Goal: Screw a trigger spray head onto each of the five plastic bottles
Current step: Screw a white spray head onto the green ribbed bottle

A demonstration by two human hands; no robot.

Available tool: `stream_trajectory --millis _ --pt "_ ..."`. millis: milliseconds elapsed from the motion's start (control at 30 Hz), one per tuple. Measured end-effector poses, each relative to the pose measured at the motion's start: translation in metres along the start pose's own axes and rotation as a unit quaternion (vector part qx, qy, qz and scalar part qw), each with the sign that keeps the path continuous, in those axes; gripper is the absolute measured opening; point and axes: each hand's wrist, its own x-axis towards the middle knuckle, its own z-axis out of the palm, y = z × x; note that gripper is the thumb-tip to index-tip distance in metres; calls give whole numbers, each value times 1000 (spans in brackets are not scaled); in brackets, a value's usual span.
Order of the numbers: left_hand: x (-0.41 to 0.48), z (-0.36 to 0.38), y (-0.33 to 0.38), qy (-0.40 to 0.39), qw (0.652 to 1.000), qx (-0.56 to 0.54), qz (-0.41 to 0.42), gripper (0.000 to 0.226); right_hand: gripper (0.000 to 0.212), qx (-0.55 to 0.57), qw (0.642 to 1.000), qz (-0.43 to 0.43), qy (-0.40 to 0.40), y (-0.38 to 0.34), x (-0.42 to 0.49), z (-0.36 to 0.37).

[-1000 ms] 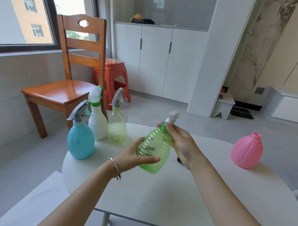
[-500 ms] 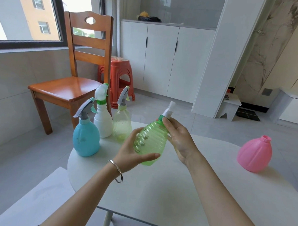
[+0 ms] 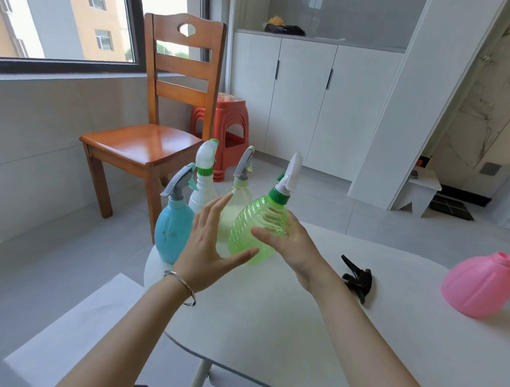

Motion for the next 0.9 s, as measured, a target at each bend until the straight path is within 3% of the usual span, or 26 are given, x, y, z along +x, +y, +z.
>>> stream_trajectory --millis 100,200,300,433,567,900 --pt "2 -25 -14 125 990 60 32 81 55 -2 1000 6 20 9 9 10" --pt "2 -44 -39 189 978 82 -26 88 59 -24 999 12 24 21 15 25" --pt "-3 -48 -68 158 977 58 -132 103 67 -67 997 16 34 36 20 44" --pt "-11 -41 -96 69 969 -2 -235 107 72 -118 992 5 48 56 28 62" --pt "-15 -35 -112 19 969 -26 -245 101 77 -140 989 -3 53 68 33 74" --pt "-17 -33 -128 -2 958 -96 -269 97 70 -120 989 -15 81 74 37 88"
